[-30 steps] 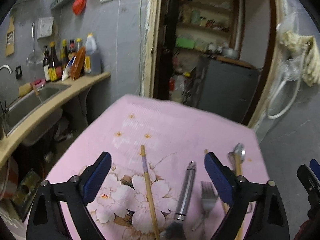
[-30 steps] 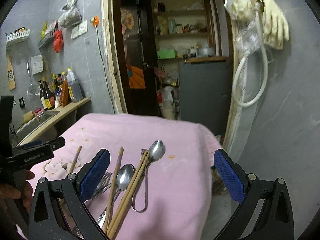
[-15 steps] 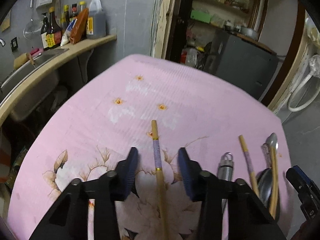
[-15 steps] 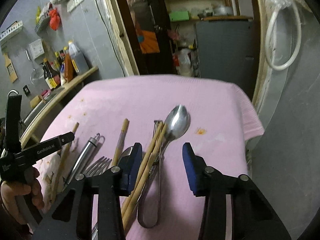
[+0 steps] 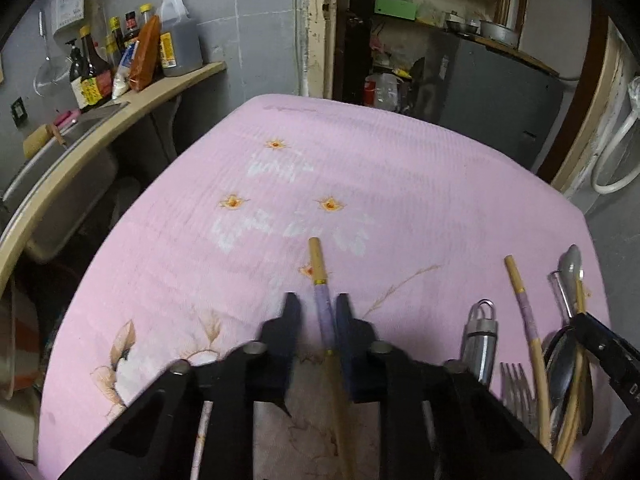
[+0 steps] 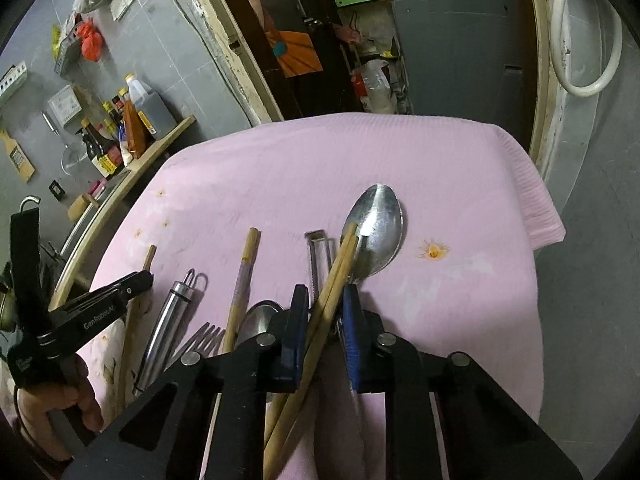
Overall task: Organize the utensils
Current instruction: 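Grasp a wooden chopstick with the right tool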
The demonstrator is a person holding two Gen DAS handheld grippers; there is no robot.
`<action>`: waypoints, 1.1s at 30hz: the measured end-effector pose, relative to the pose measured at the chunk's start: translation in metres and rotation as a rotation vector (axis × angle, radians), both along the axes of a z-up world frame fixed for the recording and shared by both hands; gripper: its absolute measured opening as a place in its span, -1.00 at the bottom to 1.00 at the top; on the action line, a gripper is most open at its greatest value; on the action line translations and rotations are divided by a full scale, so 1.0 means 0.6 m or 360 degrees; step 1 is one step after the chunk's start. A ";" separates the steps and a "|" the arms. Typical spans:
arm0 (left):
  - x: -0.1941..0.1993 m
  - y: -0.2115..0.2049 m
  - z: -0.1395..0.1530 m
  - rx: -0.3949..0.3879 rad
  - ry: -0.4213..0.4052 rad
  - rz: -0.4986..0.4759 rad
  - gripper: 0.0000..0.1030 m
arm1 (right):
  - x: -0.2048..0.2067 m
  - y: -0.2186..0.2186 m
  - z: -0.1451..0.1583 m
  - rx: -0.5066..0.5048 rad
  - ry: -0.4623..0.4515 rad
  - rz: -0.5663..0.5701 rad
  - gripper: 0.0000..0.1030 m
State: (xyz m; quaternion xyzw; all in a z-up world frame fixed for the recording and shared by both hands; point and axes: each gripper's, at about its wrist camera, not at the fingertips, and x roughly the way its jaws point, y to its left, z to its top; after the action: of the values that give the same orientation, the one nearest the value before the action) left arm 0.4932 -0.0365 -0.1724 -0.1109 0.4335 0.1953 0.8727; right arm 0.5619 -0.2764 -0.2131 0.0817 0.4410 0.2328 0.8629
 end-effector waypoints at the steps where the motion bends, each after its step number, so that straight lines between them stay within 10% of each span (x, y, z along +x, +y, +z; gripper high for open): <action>1: 0.000 0.003 0.001 -0.0005 0.0001 -0.0002 -0.83 | 0.000 -0.003 -0.001 0.0013 0.0011 -0.0003 -0.72; 21: -0.015 0.016 -0.003 -0.0260 -0.0039 -0.0034 -0.86 | -0.002 -0.031 -0.027 0.0423 0.0184 -0.0015 -0.85; 33: -0.055 -0.013 0.020 -0.0379 -0.0134 -0.0128 -0.86 | -0.066 -0.051 0.058 0.0415 -0.0059 0.0039 -0.87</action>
State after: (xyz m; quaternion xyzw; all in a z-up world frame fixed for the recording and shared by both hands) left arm 0.4601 -0.0442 -0.1606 -0.2044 0.4207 0.1026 0.8779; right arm 0.5221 -0.3068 -0.1784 0.1836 0.3919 0.3001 0.8501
